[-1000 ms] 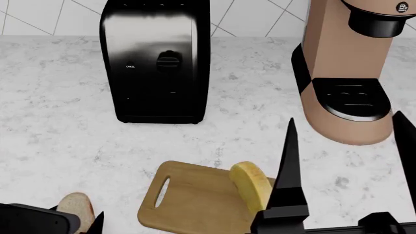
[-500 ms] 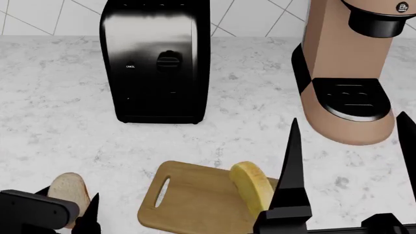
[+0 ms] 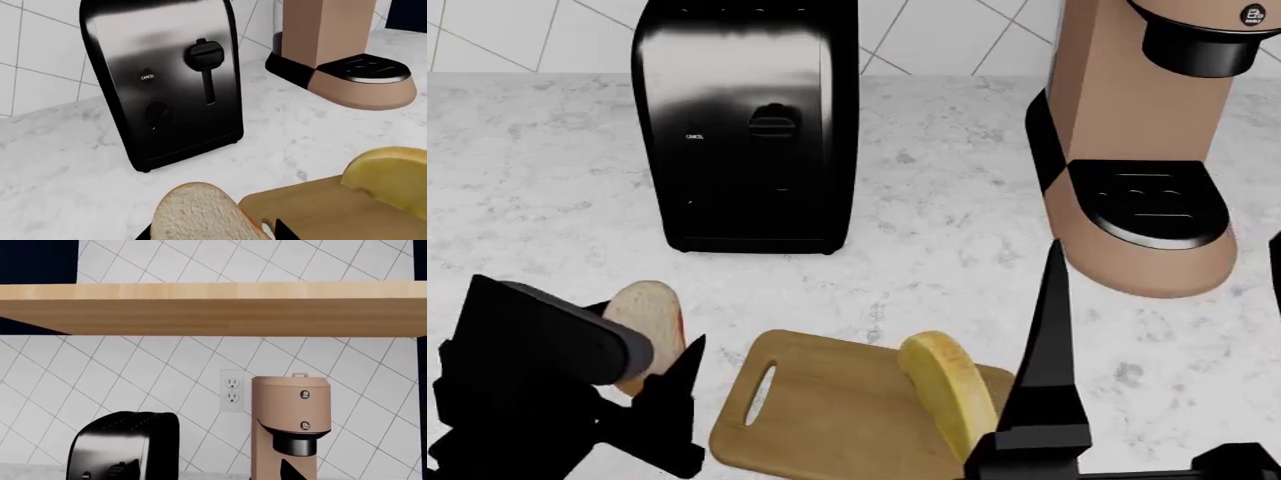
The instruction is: Place the bread and cheese on the cutting board.
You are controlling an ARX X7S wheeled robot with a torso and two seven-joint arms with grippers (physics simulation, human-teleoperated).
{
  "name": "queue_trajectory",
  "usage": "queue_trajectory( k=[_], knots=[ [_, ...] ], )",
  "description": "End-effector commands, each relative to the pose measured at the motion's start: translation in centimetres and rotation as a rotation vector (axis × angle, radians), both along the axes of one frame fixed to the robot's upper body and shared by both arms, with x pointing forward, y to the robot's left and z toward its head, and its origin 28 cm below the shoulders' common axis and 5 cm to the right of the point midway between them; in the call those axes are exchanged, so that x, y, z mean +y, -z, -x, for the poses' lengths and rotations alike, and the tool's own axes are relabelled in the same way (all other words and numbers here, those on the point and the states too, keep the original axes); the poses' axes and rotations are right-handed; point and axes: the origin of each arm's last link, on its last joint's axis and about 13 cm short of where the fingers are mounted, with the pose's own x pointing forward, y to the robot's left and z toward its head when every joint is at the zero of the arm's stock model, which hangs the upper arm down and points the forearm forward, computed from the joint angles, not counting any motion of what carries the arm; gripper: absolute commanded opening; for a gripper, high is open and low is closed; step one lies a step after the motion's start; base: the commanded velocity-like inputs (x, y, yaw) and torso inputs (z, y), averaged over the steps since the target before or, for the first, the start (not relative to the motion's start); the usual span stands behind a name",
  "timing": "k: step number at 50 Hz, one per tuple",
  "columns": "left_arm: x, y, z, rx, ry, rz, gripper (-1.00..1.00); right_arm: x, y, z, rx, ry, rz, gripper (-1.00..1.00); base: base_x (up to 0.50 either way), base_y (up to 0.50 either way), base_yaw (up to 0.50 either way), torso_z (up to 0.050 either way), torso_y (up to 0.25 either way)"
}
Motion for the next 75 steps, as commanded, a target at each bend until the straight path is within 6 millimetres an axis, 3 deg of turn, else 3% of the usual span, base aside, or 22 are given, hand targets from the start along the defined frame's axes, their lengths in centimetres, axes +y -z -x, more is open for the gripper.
queue_trajectory(
  k=[1, 10, 21, 42, 75],
  knots=[
    [-1.1, -1.0, -2.3, 0.094, 0.068, 0.039, -1.0, 0.0, 0.0, -0.1, -0.059, -0.012, 0.006, 1.0, 0.0, 0.0, 0.0, 0.0, 0.0],
    [-2.3, -1.1, -3.6, 0.105, 0.109, 0.054, -1.0, -0.1, 0.0, 0.1, -0.061, -0.004, 0.004, 1.0, 0.0, 0.0, 0.0, 0.0, 0.0],
    [-3.5, -1.6, -3.5, 0.106, 0.162, -0.014, -1.0, -0.1, -0.1, 0.2, -0.062, -0.002, 0.005, 1.0, 0.0, 0.0, 0.0, 0.0, 0.0],
    [-5.1, -0.1, -4.0, 0.143, 0.222, -0.106, -1.0, -0.4, 0.0, 0.4, -0.065, 0.003, -0.002, 1.0, 0.0, 0.0, 0.0, 0.0, 0.0],
    [-5.6, 2.2, -4.3, 0.197, 0.23, -0.091, -1.0, -0.4, 0.0, 0.5, -0.065, 0.009, 0.0, 1.0, 0.0, 0.0, 0.0, 0.0, 0.0]
  ],
)
